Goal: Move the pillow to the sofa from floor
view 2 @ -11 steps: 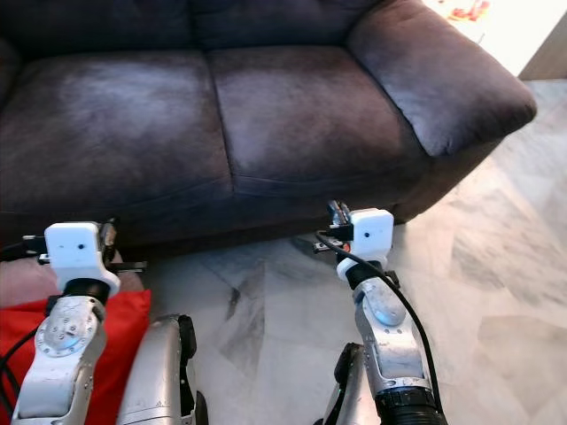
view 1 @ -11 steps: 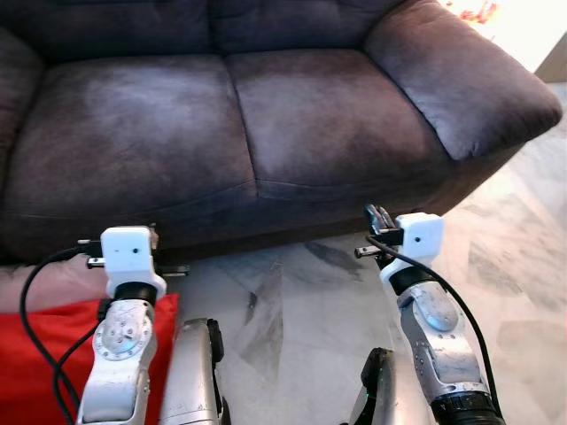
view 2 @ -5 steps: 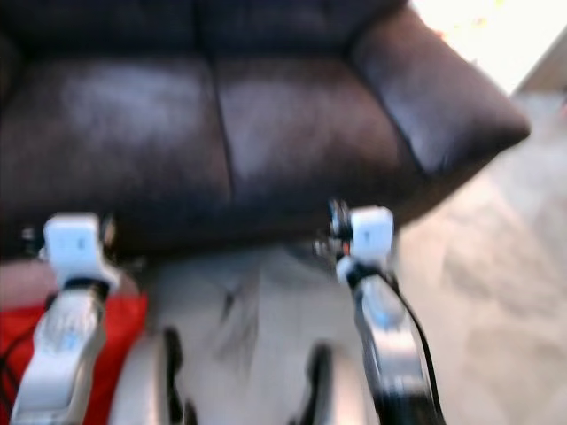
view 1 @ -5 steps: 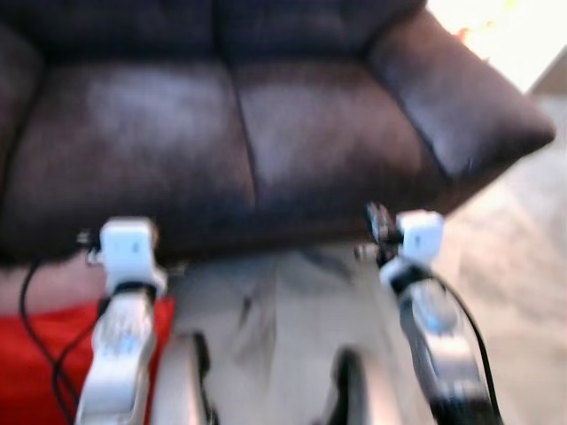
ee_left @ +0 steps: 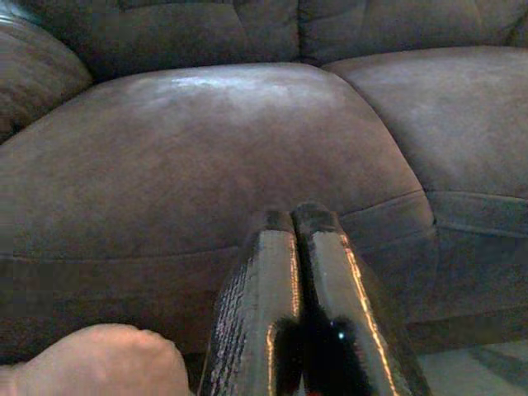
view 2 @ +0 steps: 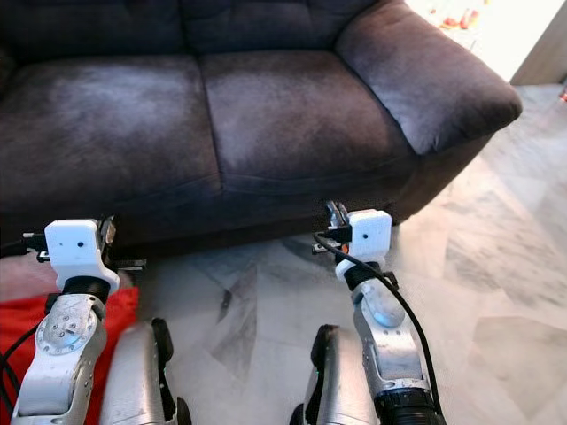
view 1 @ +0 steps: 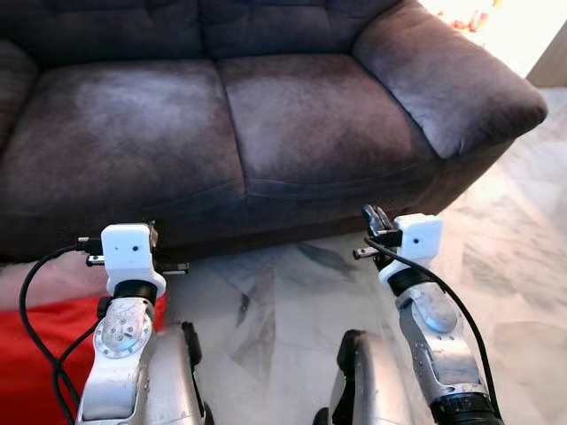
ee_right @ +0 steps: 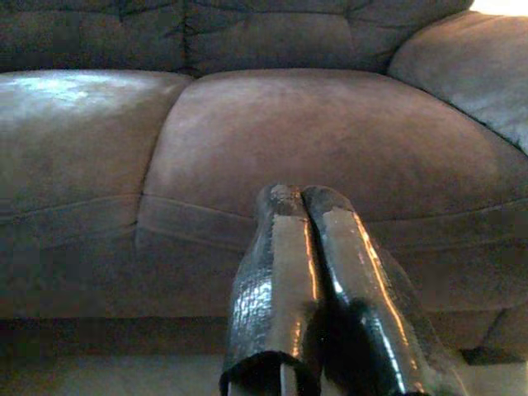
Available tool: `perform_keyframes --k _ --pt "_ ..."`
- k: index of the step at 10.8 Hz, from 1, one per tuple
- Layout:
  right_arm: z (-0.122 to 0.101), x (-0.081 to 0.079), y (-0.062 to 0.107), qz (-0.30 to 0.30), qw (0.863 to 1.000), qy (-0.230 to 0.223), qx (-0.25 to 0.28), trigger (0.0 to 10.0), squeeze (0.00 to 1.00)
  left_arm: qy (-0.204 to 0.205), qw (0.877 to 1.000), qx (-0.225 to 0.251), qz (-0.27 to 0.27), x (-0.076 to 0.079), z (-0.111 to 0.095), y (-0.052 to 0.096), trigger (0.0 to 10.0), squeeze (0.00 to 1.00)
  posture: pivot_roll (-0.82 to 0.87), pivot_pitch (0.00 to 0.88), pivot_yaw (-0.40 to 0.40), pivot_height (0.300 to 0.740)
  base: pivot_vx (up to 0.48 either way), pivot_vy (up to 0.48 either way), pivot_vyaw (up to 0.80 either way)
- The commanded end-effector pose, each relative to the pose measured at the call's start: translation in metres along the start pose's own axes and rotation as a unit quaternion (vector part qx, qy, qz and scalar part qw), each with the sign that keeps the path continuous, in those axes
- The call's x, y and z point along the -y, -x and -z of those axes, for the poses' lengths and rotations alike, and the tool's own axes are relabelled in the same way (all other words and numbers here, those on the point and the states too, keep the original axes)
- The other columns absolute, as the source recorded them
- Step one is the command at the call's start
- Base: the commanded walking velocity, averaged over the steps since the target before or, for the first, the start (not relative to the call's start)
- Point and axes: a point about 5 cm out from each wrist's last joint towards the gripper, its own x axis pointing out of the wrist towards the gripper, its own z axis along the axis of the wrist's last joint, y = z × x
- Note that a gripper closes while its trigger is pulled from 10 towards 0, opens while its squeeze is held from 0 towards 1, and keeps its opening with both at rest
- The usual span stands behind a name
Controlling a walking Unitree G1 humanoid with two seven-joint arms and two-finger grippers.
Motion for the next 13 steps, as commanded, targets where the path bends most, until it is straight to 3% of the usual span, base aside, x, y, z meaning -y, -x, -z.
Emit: perform_keyframes --k 1,5,7,8,13 --pt "0.0021 0.0004 0.0021 -0.003 1.000 0.006 -0.005 10.0 0.00 -0.006 1.000 -0.005 0.004 0.0014 0.0014 0.0022 10.0 0.00 0.14 0.169 -0.103 0.483 0.000 0.000 0.73" --pt "0.0014 0.0010 0.0012 -0.002 1.000 -0.003 -0.003 10.0 0.00 -0.006 1.000 -0.003 0.002 0.0009 0.0010 0.0021 10.0 0.00 0.14 0.157 -0.102 0.483 0.000 0.000 0.00" --pt "0.0004 -0.0017 0.0008 -0.009 1.000 0.008 0.001 10.0 0.00 -0.005 1.000 -0.002 0.002 0.0011 0.0010 0.0023 10.0 0.00 0.14 0.151 -0.103 0.483 0.000 0.000 0.64" --pt "0.0023 -0.0005 0.0006 -0.001 1.000 -0.014 -0.006 10.0 0.00 -0.005 1.000 -0.001 0.001 0.0013 0.0008 0.0020 10.0 0.00 0.15 0.150 -0.103 0.483 0.000 0.000 0.45" --pt "0.0015 -0.0001 0.0003 -0.003 1.000 -0.005 -0.003 10.0 0.00 -0.007 1.000 -0.001 0.000 -0.0001 0.0006 0.0014 10.0 0.00 0.15 0.161 -0.106 0.483 0.248 0.000 0.00"
